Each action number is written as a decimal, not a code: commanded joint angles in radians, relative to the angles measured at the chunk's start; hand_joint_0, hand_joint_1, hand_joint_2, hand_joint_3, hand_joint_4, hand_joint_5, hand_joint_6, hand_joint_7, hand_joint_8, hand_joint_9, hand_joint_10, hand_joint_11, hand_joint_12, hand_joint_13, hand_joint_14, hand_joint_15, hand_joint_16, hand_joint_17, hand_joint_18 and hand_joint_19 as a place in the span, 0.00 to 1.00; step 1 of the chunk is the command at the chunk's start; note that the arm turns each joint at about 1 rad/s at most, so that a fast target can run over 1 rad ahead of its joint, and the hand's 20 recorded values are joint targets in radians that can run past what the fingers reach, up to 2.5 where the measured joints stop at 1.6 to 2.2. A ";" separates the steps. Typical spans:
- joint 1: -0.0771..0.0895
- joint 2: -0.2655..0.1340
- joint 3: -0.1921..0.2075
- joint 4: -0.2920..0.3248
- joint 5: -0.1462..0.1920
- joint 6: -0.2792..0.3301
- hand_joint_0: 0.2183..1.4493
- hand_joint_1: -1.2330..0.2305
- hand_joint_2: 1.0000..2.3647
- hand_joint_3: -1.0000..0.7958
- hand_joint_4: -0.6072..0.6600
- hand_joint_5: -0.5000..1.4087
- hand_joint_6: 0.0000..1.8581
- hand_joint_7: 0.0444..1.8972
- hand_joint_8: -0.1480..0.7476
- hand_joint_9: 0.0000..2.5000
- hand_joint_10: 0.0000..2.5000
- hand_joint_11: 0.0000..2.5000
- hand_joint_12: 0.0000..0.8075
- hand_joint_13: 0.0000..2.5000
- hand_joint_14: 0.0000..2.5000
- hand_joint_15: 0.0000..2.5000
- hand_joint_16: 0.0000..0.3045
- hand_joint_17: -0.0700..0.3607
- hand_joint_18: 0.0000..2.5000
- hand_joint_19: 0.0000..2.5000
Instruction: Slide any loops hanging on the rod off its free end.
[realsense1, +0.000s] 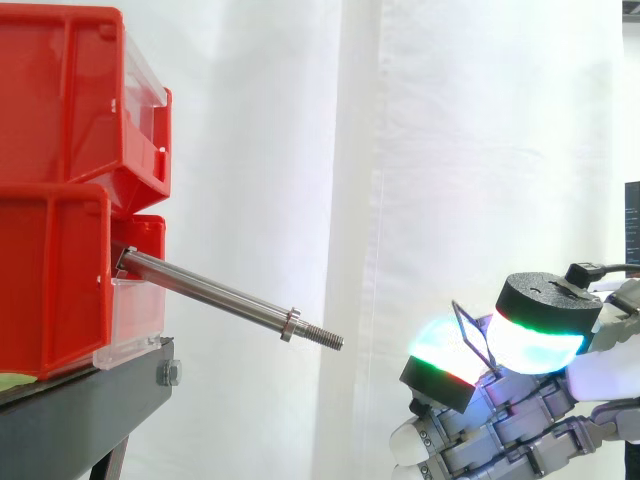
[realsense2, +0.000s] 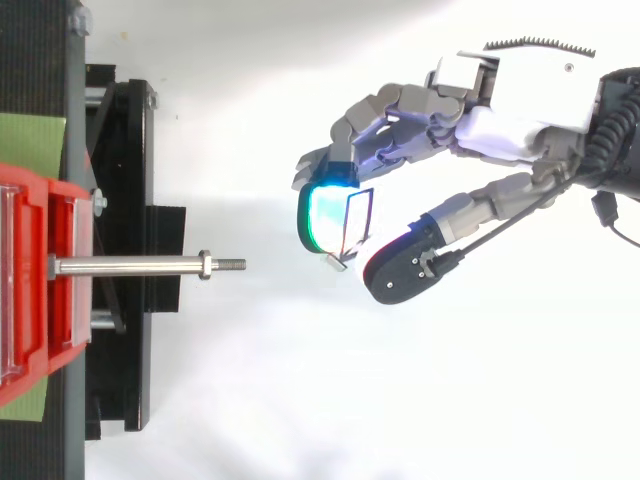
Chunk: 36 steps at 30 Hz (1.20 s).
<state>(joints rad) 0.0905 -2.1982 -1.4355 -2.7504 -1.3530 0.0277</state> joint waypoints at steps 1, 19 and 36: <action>0.000 0.000 0.000 0.000 0.000 0.000 0.39 0.22 0.00 0.28 0.60 0.17 0.49 0.46 0.47 0.23 0.00 0.02 0.43 0.18 0.00 0.00 0.17 0.43 0.23 0.02; 0.000 0.000 0.000 -0.006 0.000 0.000 0.30 0.35 0.01 0.38 0.60 0.19 0.48 0.51 0.50 0.26 0.00 0.02 0.44 0.16 0.00 0.00 0.17 0.43 0.18 0.06; 0.005 0.000 0.000 -0.005 0.002 0.000 0.28 0.52 0.00 0.28 0.60 0.20 0.45 0.51 0.51 0.28 0.00 0.02 0.44 0.16 0.00 0.00 0.17 0.43 0.18 0.08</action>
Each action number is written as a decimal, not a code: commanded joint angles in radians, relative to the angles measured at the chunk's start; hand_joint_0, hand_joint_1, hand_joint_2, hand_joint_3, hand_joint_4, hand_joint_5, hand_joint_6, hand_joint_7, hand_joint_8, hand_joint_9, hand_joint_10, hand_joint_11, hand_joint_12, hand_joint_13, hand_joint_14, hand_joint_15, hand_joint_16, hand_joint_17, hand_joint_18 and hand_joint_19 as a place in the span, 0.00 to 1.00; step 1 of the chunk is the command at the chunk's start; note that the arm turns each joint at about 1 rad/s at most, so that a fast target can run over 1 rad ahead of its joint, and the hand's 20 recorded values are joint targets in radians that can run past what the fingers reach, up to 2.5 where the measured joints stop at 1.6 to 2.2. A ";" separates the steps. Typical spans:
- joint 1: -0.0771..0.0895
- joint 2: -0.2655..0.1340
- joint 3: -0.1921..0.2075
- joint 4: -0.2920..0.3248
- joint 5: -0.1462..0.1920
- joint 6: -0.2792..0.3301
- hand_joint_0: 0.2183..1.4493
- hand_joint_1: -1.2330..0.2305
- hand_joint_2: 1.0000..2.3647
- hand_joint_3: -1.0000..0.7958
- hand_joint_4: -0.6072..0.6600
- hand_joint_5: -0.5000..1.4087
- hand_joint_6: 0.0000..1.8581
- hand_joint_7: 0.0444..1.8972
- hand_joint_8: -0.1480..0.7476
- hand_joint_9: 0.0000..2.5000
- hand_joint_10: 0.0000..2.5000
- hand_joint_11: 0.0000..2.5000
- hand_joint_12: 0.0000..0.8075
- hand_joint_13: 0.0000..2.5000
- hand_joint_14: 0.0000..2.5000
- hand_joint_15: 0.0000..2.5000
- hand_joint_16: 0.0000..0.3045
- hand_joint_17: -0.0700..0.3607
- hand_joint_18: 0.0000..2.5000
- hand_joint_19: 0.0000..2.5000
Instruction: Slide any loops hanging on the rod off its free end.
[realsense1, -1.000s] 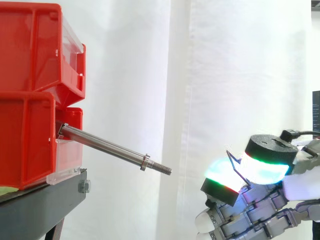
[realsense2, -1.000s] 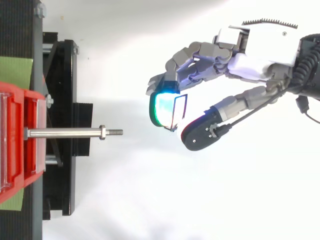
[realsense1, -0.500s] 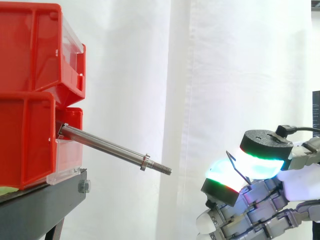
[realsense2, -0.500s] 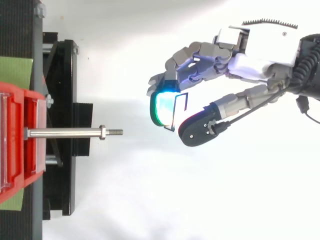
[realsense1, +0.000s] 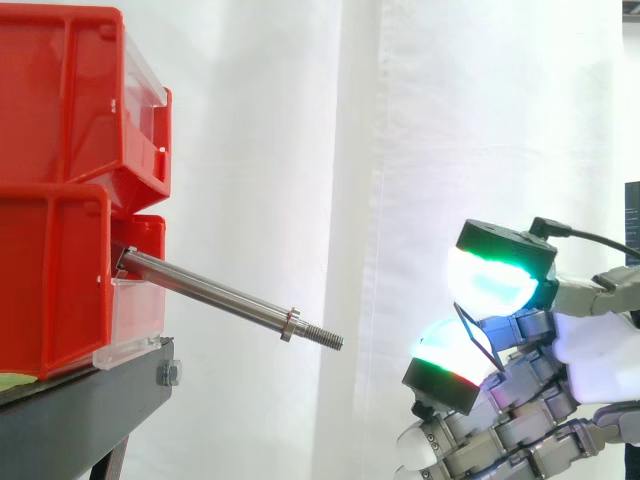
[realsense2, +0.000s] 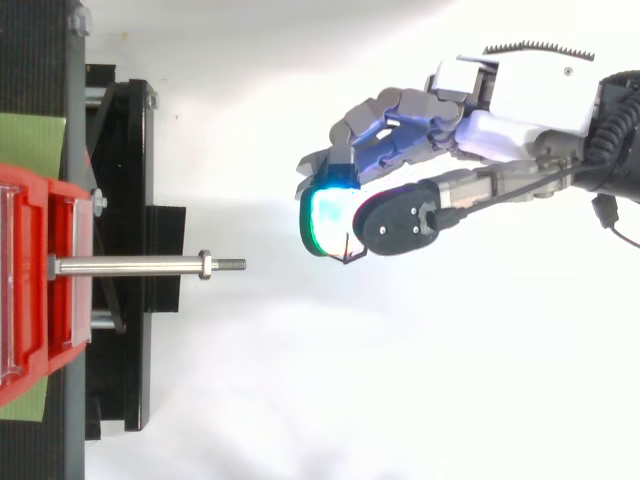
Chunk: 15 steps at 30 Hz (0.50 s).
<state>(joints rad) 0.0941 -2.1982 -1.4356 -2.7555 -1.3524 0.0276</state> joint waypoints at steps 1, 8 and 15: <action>0.001 0.000 0.000 -0.001 -0.001 0.000 0.28 0.53 0.00 0.28 0.61 0.20 0.45 0.51 0.51 0.28 0.00 0.02 0.44 0.16 0.00 0.00 0.17 0.43 0.18 0.08; 0.003 0.000 0.000 0.000 -0.001 0.000 0.22 0.42 0.00 0.28 0.63 0.21 0.45 0.52 0.53 0.31 0.00 0.02 0.47 0.19 0.00 0.00 0.18 0.45 0.22 0.07; 0.003 0.000 -0.002 0.019 -0.010 -0.006 0.31 0.30 0.01 0.39 0.55 0.20 0.47 0.57 0.51 0.33 0.00 0.03 0.43 0.21 0.00 0.00 0.16 0.42 0.24 0.07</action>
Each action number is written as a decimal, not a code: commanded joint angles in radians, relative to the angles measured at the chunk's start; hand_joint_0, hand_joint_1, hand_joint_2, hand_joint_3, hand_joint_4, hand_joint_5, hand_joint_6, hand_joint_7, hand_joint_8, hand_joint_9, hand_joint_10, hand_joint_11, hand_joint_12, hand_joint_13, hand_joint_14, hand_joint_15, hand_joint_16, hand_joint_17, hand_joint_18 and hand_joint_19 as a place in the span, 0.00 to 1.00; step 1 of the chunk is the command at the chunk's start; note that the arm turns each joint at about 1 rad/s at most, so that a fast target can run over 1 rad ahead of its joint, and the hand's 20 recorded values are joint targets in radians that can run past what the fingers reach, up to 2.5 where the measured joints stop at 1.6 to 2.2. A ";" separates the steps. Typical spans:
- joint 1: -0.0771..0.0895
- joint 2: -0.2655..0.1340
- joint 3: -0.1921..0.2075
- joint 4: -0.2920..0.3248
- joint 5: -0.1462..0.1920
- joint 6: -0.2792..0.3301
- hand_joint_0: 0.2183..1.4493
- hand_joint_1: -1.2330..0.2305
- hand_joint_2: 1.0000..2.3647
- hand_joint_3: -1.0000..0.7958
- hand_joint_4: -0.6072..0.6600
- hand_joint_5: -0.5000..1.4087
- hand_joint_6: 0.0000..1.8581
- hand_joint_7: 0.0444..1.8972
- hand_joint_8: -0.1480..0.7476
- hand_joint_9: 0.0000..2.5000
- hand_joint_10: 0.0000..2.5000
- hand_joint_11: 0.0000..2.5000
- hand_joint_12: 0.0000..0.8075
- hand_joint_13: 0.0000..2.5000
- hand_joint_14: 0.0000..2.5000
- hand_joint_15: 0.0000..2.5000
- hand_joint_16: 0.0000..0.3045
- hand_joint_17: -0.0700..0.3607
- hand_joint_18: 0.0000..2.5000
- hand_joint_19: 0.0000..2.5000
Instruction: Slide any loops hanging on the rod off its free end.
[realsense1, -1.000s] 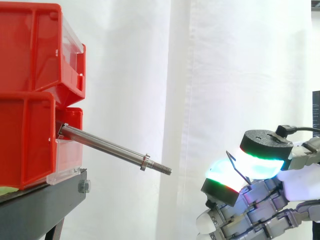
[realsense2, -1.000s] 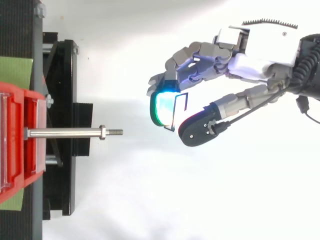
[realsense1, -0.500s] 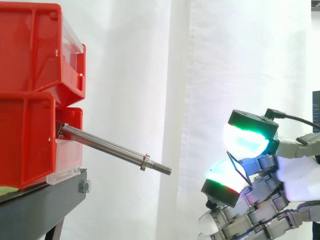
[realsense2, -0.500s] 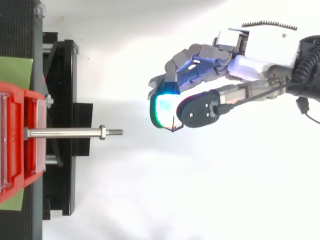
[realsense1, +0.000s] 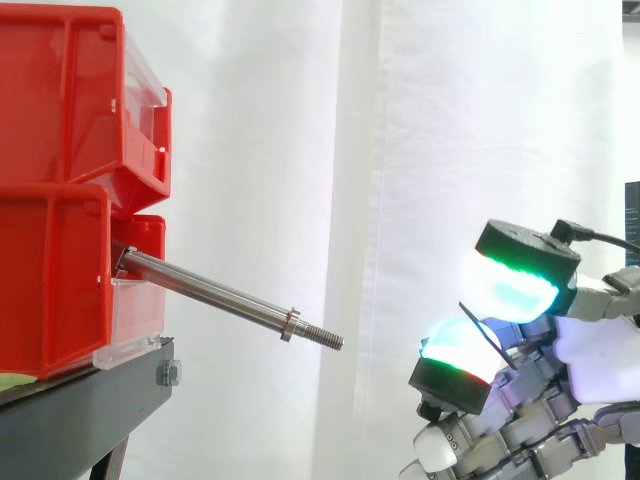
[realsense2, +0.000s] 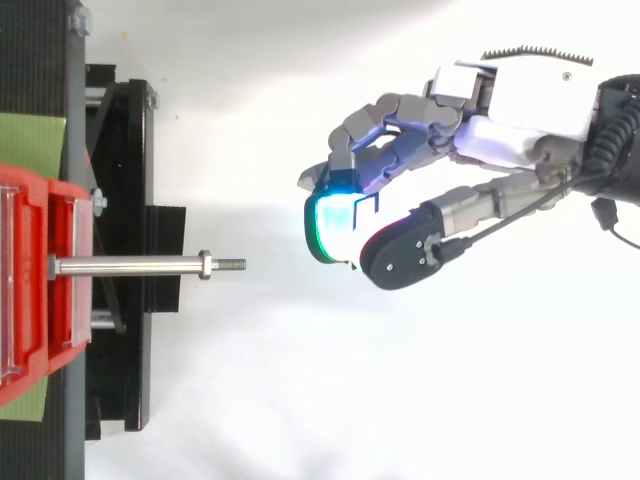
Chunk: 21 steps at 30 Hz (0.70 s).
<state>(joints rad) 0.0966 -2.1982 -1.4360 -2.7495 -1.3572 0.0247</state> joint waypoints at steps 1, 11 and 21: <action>0.000 -0.002 0.000 0.025 -0.006 -0.005 0.31 0.29 0.01 0.43 0.52 0.20 0.48 0.56 0.52 0.34 0.00 0.03 0.44 0.22 0.00 0.01 0.16 0.42 0.25 0.08; -0.003 -0.002 -0.038 0.117 -0.033 -0.029 0.31 0.29 0.01 0.47 0.48 0.21 0.49 0.52 0.56 0.36 0.00 0.04 0.49 0.24 0.00 0.01 0.19 0.47 0.29 0.07; -0.002 -0.002 -0.046 0.165 -0.036 -0.029 0.29 0.42 0.01 0.35 0.56 0.20 0.47 0.54 0.53 0.35 0.00 0.04 0.44 0.21 0.00 0.01 0.17 0.43 0.22 0.09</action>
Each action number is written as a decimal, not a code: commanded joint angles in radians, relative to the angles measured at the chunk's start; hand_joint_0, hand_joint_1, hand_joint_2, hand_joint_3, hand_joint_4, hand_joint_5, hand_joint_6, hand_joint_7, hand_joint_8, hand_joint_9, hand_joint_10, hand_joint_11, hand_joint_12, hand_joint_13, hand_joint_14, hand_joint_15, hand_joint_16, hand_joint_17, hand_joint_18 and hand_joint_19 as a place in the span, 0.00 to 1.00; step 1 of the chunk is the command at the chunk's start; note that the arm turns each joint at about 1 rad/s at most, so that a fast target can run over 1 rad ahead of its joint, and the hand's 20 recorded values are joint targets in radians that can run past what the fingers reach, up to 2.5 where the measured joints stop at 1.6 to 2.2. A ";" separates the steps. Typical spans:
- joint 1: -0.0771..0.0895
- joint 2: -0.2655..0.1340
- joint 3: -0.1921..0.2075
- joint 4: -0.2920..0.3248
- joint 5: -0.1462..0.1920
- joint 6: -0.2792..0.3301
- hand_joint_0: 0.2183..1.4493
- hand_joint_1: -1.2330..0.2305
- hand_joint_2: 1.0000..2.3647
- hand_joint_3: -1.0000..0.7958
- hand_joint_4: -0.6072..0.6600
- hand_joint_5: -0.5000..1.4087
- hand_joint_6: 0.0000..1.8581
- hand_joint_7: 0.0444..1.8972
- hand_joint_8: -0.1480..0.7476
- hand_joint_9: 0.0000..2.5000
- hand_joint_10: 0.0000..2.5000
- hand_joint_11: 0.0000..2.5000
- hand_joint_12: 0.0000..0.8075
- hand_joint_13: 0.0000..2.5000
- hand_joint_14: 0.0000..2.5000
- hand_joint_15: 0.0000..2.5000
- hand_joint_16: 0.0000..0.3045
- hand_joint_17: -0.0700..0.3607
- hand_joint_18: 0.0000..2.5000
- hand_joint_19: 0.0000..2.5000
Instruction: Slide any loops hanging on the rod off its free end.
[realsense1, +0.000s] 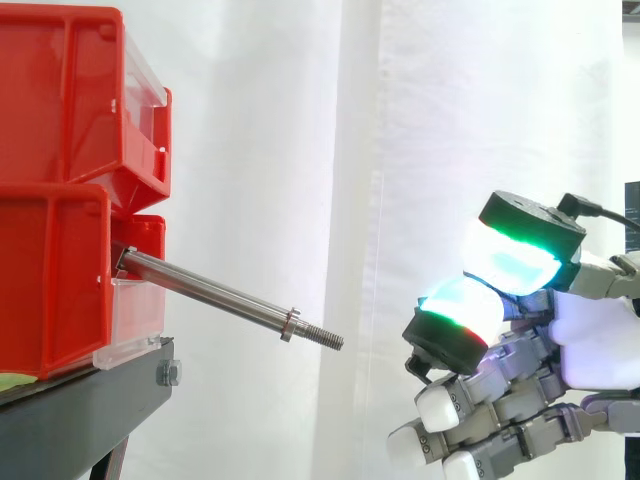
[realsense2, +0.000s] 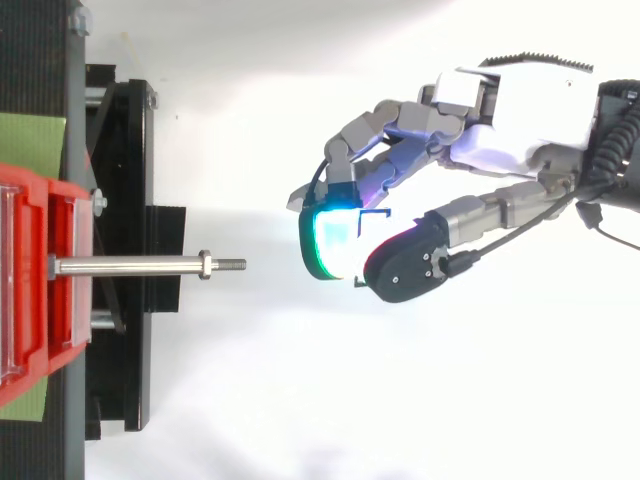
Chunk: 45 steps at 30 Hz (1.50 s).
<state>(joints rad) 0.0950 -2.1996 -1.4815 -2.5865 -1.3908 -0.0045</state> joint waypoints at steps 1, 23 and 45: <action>-0.001 0.000 0.000 0.005 -0.001 0.000 0.29 0.42 0.01 0.35 0.57 0.20 0.47 0.54 0.53 0.35 0.00 0.03 0.44 0.21 0.00 0.01 0.16 0.42 0.22 0.09; -0.006 -0.040 -0.003 0.034 -0.008 0.003 0.30 0.35 0.01 0.40 0.56 0.20 0.46 0.57 0.52 0.35 0.00 0.04 0.43 0.21 0.00 0.01 0.16 0.41 0.23 0.08; 0.002 -0.043 -0.003 -0.130 0.147 0.000 0.31 0.37 0.00 0.28 0.58 0.20 0.47 0.54 0.50 0.33 0.00 0.04 0.41 0.19 0.00 0.01 0.15 0.40 0.20 0.07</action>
<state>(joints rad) 0.0965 -2.2414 -1.4849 -2.7211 -1.2458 -0.0061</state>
